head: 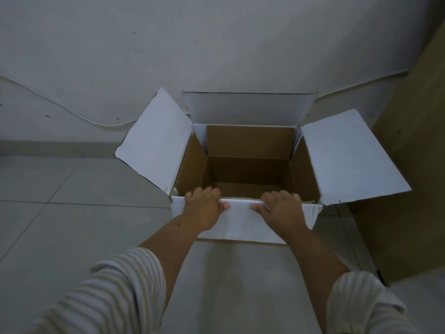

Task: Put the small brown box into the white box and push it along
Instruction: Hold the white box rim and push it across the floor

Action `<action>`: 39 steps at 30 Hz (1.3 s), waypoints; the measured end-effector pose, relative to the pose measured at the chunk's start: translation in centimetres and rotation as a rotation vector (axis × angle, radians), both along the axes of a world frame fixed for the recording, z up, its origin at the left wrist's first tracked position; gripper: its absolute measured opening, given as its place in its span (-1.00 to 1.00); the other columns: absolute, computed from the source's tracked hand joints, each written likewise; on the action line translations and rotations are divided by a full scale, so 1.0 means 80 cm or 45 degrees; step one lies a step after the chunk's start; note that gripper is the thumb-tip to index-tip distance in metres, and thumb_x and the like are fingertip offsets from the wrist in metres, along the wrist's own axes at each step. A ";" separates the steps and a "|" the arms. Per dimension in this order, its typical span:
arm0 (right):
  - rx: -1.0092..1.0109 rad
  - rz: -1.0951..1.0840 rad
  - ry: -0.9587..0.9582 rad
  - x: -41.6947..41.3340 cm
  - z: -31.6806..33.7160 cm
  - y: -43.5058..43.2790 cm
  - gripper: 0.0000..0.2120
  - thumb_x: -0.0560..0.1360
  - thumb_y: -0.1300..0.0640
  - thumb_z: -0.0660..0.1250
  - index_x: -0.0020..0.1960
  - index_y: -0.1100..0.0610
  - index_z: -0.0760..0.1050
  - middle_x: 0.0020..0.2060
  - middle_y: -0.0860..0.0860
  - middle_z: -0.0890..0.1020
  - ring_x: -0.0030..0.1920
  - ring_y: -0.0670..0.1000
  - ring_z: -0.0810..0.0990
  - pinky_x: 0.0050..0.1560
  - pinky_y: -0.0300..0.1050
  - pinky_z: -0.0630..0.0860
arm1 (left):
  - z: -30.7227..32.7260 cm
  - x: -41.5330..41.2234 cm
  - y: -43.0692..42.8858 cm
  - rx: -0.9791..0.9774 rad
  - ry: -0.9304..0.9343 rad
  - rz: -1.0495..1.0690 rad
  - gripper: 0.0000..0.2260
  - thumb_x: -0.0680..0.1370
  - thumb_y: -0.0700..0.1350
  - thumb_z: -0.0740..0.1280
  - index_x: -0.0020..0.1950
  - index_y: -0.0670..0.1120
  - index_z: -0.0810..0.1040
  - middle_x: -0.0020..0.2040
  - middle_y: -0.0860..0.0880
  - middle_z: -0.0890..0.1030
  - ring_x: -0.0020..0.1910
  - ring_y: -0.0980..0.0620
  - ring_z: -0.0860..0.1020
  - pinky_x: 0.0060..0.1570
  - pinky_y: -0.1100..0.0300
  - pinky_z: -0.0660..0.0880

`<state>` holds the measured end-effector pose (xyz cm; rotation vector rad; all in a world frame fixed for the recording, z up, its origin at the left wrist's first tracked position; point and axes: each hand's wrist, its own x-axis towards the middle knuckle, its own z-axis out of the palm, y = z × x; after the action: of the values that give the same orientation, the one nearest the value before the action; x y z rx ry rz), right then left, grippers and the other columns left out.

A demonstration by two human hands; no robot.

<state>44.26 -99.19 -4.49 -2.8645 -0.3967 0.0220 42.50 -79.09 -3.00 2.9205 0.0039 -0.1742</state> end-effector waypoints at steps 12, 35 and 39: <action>-0.055 -0.114 0.098 -0.010 0.014 0.008 -0.60 0.50 -0.25 0.13 0.07 0.03 0.48 0.05 -0.01 0.61 0.05 0.00 0.50 0.13 -0.03 0.33 | -0.006 0.001 0.005 -0.039 -0.016 -0.070 -0.68 0.54 0.16 0.23 0.18 0.00 0.47 0.18 -0.04 0.55 0.17 -0.06 0.44 0.24 -0.04 0.31; 0.086 0.055 -0.193 0.020 -0.014 -0.107 -0.63 0.51 -0.23 0.14 0.02 0.03 0.51 -0.04 -0.01 0.62 0.00 0.00 0.51 0.06 -0.06 0.32 | -0.011 0.006 -0.103 0.032 -0.145 0.011 -0.73 0.58 0.12 0.16 0.15 0.00 0.47 0.15 -0.02 0.54 0.17 -0.03 0.43 0.26 -0.02 0.27; 0.079 0.055 -0.192 0.019 -0.015 -0.137 -0.62 0.51 -0.24 0.13 0.04 0.02 0.50 -0.01 -0.02 0.62 0.02 -0.01 0.51 0.09 -0.06 0.33 | -0.011 0.006 -0.132 0.027 -0.150 -0.006 -0.72 0.58 0.12 0.16 0.17 0.00 0.47 0.16 -0.02 0.54 0.17 -0.03 0.43 0.28 -0.02 0.26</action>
<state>45.74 -110.14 -5.69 -2.8050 -0.4797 -0.1960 42.98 -89.64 -3.87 2.9471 -0.0204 -0.0028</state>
